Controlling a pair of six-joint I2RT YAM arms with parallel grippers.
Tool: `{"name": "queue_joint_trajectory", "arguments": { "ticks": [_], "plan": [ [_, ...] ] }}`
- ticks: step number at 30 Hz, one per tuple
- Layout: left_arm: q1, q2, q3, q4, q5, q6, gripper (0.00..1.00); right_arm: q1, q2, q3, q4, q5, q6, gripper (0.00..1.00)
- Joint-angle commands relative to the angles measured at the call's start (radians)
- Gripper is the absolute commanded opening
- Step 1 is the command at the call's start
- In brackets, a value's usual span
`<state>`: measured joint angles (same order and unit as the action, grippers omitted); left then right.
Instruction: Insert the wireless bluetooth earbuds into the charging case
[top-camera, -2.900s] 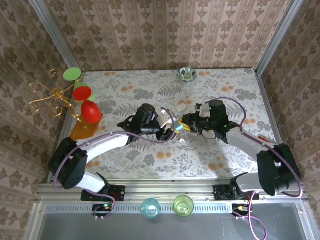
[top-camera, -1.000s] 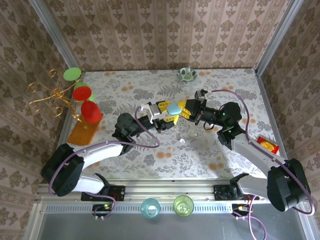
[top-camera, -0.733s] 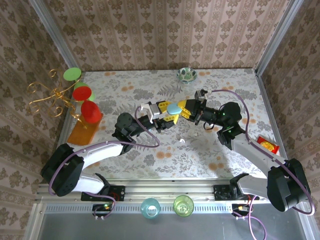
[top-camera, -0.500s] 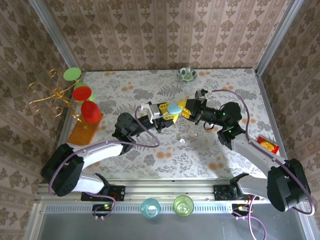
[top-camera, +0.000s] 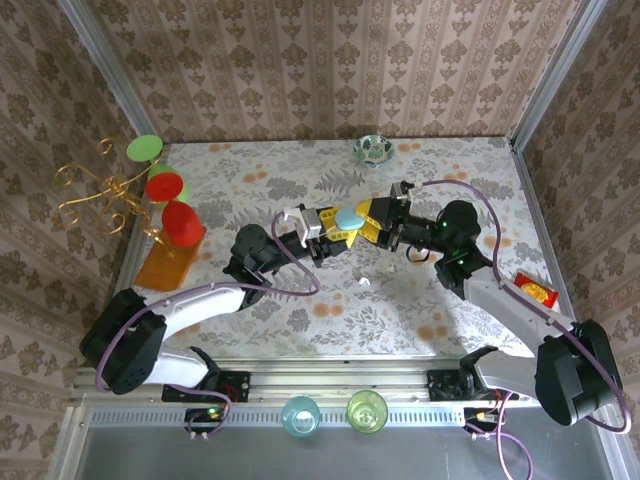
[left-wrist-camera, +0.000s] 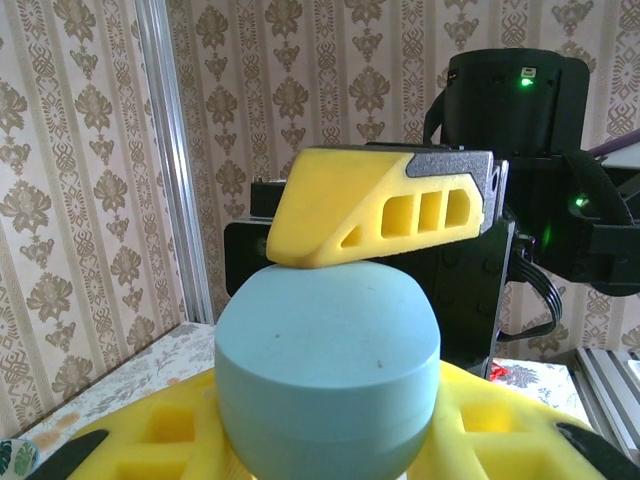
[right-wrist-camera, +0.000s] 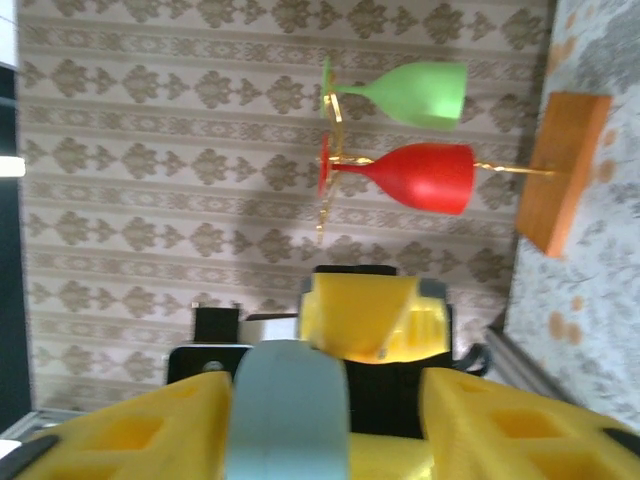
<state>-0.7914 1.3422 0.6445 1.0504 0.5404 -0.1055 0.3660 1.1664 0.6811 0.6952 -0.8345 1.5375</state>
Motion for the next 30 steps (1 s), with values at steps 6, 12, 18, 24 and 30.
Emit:
{"name": "queue_joint_trajectory", "arguments": {
  "ticks": [6,12,18,24,30],
  "plan": [
    [0.012,-0.046,-0.023,-0.015,0.049,-0.052,0.25,-0.020,-0.133,0.116,-0.445,0.069,-0.448,0.77],
    [0.020,-0.064,-0.037,-0.091,0.096,-0.106,0.25,0.004,-0.209,0.154,-0.676,0.098,-0.932,0.90],
    [0.014,-0.066,-0.053,-0.075,0.150,-0.161,0.25,0.084,-0.247,0.193,-0.861,0.192,-1.273,0.94],
    [-0.003,-0.051,-0.044,-0.069,0.155,-0.166,0.24,0.117,-0.217,0.194,-0.853,0.246,-1.338,0.94],
    [-0.006,-0.052,-0.043,-0.074,0.175,-0.157,0.24,0.116,-0.215,0.185,-0.834,0.336,-1.295,0.93]
  ]
}}
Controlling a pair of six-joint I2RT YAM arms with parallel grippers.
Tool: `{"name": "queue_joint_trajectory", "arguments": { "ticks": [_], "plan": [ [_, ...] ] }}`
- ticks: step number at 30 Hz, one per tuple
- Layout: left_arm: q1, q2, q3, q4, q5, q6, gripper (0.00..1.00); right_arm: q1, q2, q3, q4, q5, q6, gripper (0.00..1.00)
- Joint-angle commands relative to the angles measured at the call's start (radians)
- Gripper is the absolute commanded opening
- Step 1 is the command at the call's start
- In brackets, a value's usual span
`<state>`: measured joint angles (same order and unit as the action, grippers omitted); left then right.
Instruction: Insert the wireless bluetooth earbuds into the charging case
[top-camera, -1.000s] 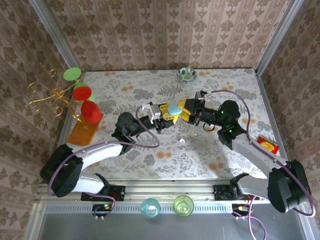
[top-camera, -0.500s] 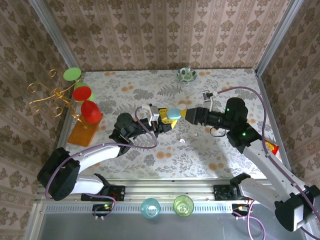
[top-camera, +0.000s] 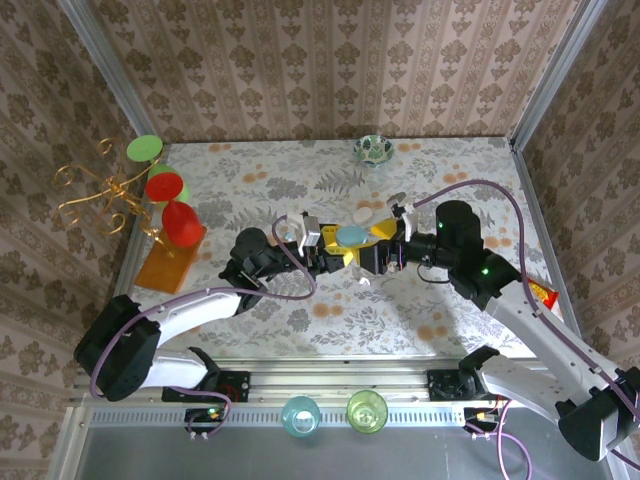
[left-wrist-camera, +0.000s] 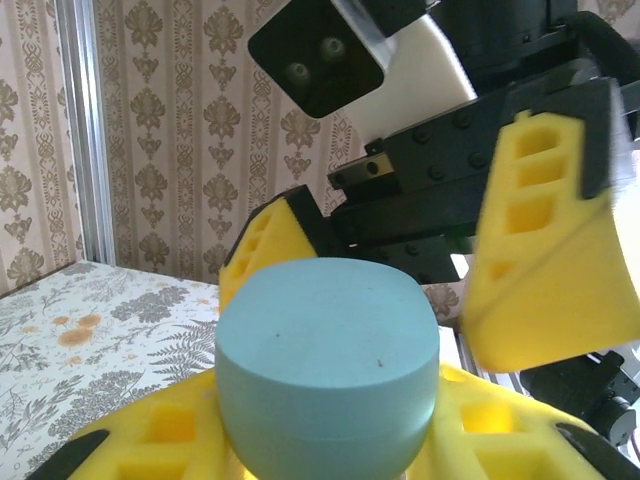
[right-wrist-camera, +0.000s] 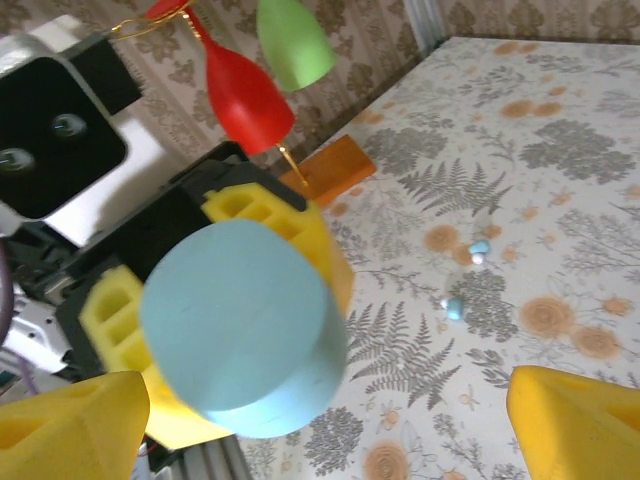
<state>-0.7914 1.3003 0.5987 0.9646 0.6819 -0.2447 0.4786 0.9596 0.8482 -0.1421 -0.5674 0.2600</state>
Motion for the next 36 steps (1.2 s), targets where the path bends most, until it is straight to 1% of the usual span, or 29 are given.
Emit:
{"name": "queue_joint_trajectory", "arguments": {
  "ticks": [1,5,13,22,30,36],
  "plan": [
    [-0.006,-0.010,0.000,0.010,0.038,-0.015,0.24,0.002,-0.011,0.017,0.008,0.076,-0.009,0.93],
    [-0.007,-0.012,-0.008,0.004,0.068,0.004,0.24,-0.004,-0.017,0.017,0.015,0.095,0.023,0.92],
    [-0.010,-0.016,-0.022,-0.005,0.074,0.031,0.24,-0.015,-0.020,0.020,0.030,0.092,0.075,0.91],
    [-0.012,-0.023,-0.035,-0.006,0.078,0.048,0.23,-0.021,-0.002,0.033,0.026,0.092,0.094,0.91],
    [-0.014,-0.033,-0.036,-0.012,0.108,0.053,0.23,-0.028,0.015,0.050,0.022,0.096,0.109,0.90],
    [-0.014,-0.041,-0.046,-0.002,0.088,0.063,0.23,-0.029,0.027,0.066,0.007,0.090,0.115,0.90]
  ]
}}
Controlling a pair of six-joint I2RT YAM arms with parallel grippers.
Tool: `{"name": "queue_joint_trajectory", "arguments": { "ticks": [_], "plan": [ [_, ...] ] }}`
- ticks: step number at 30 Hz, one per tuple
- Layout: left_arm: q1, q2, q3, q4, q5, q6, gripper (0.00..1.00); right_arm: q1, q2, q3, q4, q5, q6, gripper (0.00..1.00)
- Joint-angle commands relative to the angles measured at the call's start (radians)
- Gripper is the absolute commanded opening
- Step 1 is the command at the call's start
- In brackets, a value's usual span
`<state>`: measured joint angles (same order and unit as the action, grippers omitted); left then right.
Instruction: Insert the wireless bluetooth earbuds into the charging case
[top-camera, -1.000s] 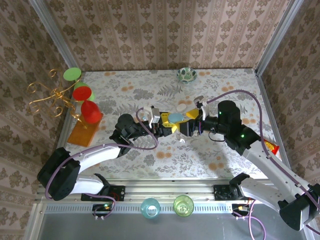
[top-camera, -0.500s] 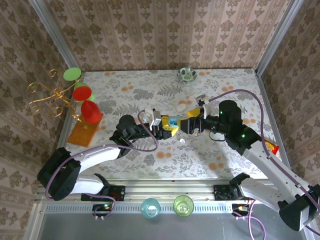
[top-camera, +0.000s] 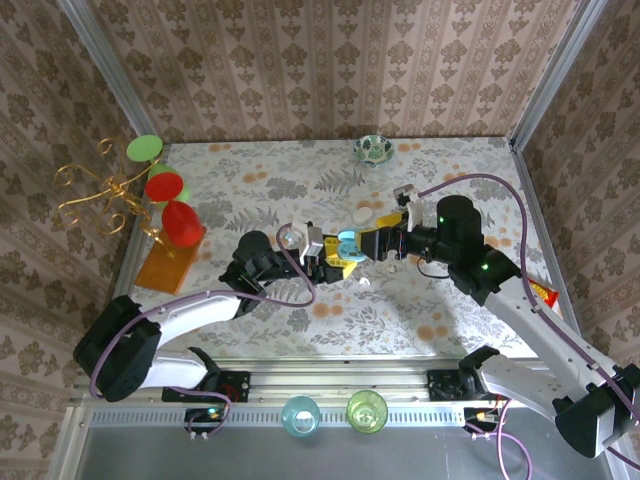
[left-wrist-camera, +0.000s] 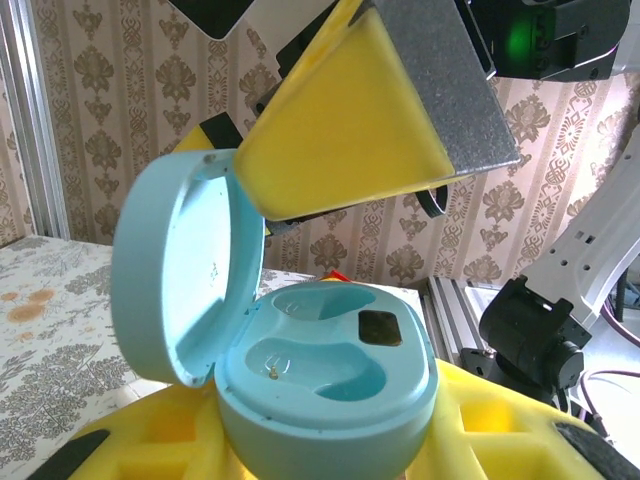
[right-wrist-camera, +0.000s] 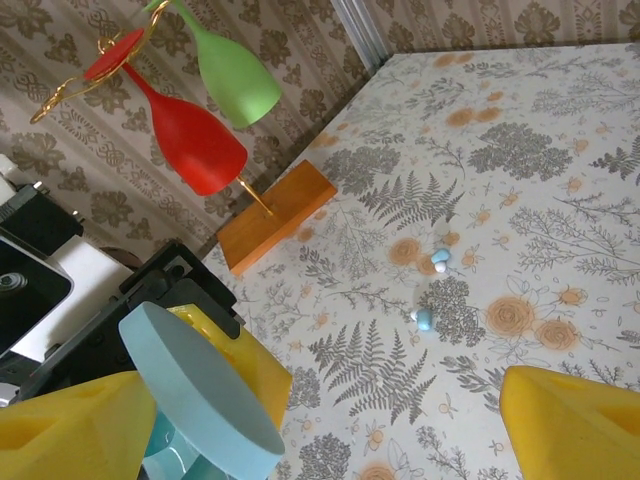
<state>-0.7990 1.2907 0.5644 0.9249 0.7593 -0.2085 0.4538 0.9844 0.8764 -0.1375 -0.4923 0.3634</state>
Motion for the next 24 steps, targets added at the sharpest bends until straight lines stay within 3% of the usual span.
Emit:
{"name": "queue_joint_trajectory", "arguments": {
  "ticks": [1,9,17,24],
  "plan": [
    [-0.004,-0.034,-0.013,0.037,0.007,0.027,0.23,-0.004,0.002,0.042,-0.003,0.014,0.010,0.90],
    [0.022,-0.034,-0.028,0.046,-0.060,0.027,0.23,-0.004,-0.061,0.001,0.109,-0.124,0.033,0.91],
    [0.074,-0.079,-0.057,0.045,-0.059,0.019,0.23,-0.049,-0.212,-0.137,0.201,0.121,0.140,0.91],
    [0.083,-0.196,-0.072,-0.060,-0.109,0.059,0.23,-0.070,-0.041,-0.098,-0.001,0.269,0.200,0.89]
  ]
}}
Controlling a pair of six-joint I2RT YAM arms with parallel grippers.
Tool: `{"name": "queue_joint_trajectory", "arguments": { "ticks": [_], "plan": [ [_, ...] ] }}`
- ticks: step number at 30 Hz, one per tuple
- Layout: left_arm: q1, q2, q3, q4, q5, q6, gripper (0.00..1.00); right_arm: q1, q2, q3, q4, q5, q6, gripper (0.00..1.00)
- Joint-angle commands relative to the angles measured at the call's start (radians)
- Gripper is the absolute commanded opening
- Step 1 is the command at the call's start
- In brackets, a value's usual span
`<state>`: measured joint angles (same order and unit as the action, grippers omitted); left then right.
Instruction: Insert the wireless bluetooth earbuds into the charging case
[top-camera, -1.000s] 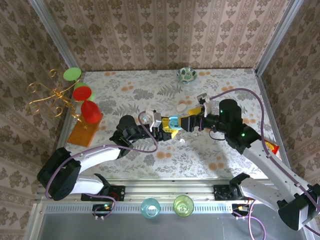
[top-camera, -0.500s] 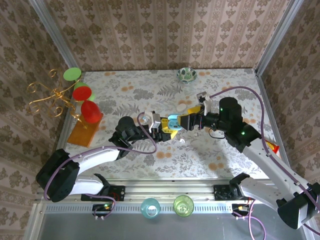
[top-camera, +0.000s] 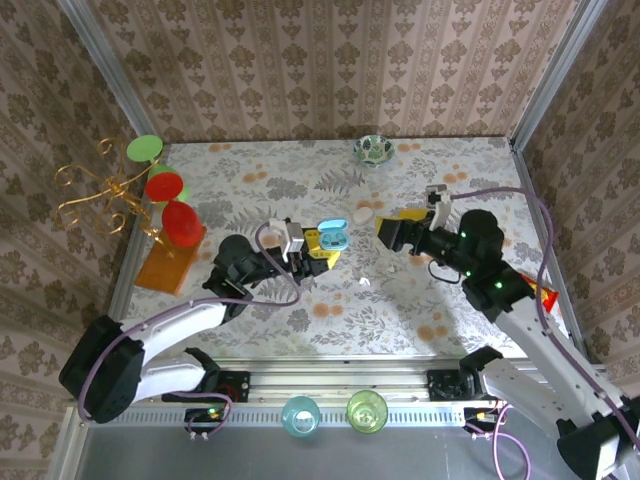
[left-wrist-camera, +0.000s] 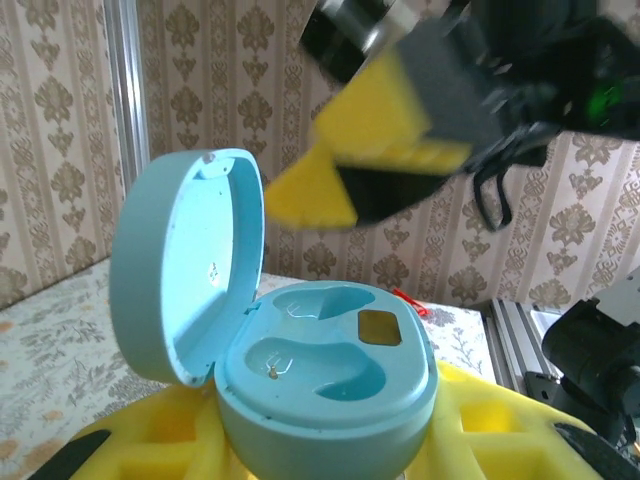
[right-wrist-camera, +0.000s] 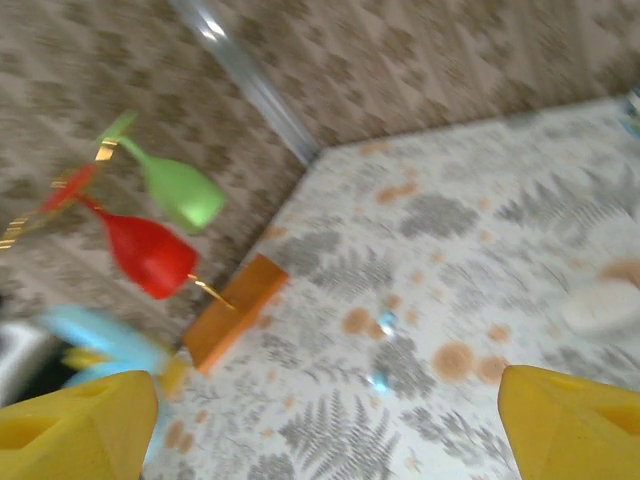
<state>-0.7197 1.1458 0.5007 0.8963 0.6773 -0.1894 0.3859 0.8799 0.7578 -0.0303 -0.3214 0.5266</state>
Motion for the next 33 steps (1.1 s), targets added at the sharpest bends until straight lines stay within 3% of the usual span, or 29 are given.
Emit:
{"name": "queue_joint_trajectory", "arguments": {
  "ticks": [1,9,17,24,33],
  "plan": [
    [0.003,-0.069,-0.009,-0.049,-0.027,0.047,0.23,0.001,0.096,0.020,-0.110,0.091,0.036,0.89],
    [0.005,-0.156,0.001,-0.143,-0.068,0.078,0.23,0.079,0.402,0.068,-0.026,0.047,0.028,0.83],
    [0.005,-0.177,0.010,-0.172,-0.069,0.073,0.23,0.184,0.763,0.285,-0.005,0.021,0.012,0.71],
    [0.005,-0.188,0.018,-0.166,-0.062,0.057,0.23,0.249,1.053,0.560,-0.102,0.080,-0.007,0.64],
    [0.011,-0.227,0.038,-0.223,-0.064,0.080,0.23,0.318,1.347,0.949,-0.354,0.227,-0.049,0.57]
  ]
}}
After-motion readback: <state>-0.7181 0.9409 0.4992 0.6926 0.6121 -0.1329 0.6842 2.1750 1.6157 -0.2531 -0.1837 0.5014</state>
